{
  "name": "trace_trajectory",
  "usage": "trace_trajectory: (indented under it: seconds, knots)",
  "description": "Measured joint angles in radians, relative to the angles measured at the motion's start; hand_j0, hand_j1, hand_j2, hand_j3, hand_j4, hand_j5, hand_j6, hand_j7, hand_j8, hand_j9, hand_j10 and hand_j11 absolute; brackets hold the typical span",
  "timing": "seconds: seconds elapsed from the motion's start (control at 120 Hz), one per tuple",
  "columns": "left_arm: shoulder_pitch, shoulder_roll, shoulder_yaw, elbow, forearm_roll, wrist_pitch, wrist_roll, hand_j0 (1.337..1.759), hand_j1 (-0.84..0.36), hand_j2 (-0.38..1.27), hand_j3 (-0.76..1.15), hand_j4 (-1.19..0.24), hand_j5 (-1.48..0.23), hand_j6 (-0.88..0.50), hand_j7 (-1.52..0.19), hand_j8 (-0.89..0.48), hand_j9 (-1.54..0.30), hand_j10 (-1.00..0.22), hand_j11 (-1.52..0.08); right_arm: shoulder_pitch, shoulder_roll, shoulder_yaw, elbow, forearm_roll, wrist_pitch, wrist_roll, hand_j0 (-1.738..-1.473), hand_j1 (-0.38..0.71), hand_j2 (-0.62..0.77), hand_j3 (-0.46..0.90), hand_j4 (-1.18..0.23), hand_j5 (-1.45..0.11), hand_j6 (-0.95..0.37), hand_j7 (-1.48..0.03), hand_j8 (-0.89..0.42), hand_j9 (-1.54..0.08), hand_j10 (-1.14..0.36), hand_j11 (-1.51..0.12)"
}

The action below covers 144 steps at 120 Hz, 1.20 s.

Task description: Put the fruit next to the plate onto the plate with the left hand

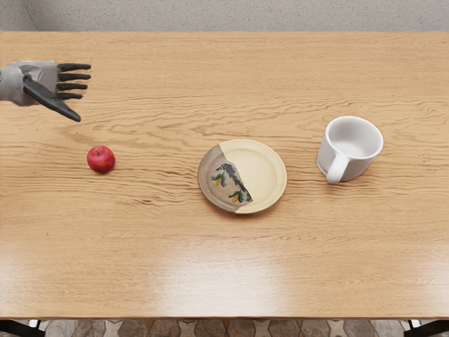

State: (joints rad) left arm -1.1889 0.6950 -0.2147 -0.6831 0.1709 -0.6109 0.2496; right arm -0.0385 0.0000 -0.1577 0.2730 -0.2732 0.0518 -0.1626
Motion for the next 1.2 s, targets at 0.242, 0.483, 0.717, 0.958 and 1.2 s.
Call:
trace_trajectory:
  seconds: [0.242,0.483,0.717,0.958,1.2]
  knots:
    - [0.012,0.033,0.000,-0.009,0.103,0.000,0.042,1.658,0.35,0.00,0.00,0.00,0.00,0.00,0.00,0.00,0.00,0.00,0.00,-0.001,0.000,0.001,-0.002,0.000,-0.003,0.000,-1.658,-0.32,0.00,0.00,-0.02,-0.03,-0.02,-0.03,-0.02,-0.03,-0.02,-0.03]
    - [-0.012,-0.043,0.178,-0.079,0.218,0.060,0.038,1.658,0.35,0.00,0.00,0.00,0.00,0.00,0.00,0.00,0.00,0.00,0.00,-0.001,0.000,0.001,-0.003,0.000,-0.004,0.000,-1.658,-0.32,0.00,0.00,-0.02,-0.03,-0.02,-0.03,-0.02,-0.03,-0.02,-0.03]
    - [-0.064,-0.040,0.329,-0.225,0.311,0.489,0.035,1.658,0.33,0.00,0.00,-0.02,-0.02,-0.02,-0.02,-0.02,-0.02,-0.02,-0.02,-0.001,0.000,0.001,-0.003,0.000,-0.004,0.000,-1.658,-0.32,0.00,0.00,-0.02,-0.03,-0.02,-0.03,-0.02,-0.03,-0.02,-0.03]
    - [-0.072,-0.040,0.375,-0.451,0.410,0.765,0.039,1.658,0.31,0.01,0.00,-0.04,-0.04,-0.04,-0.04,-0.04,-0.04,-0.04,-0.04,-0.001,0.000,0.001,-0.003,0.000,-0.004,0.001,-1.658,-0.32,0.00,0.00,-0.02,-0.03,-0.02,-0.03,-0.02,-0.03,-0.02,-0.03]
    - [-0.063,-0.042,0.435,-0.585,0.429,0.929,0.042,1.658,0.28,0.01,0.00,-0.06,-0.07,-0.06,-0.07,-0.06,-0.07,-0.06,-0.07,-0.001,0.000,0.001,-0.003,0.000,-0.004,0.000,-1.658,-0.32,0.00,0.00,-0.02,-0.03,-0.02,-0.03,-0.02,-0.03,-0.02,-0.03]
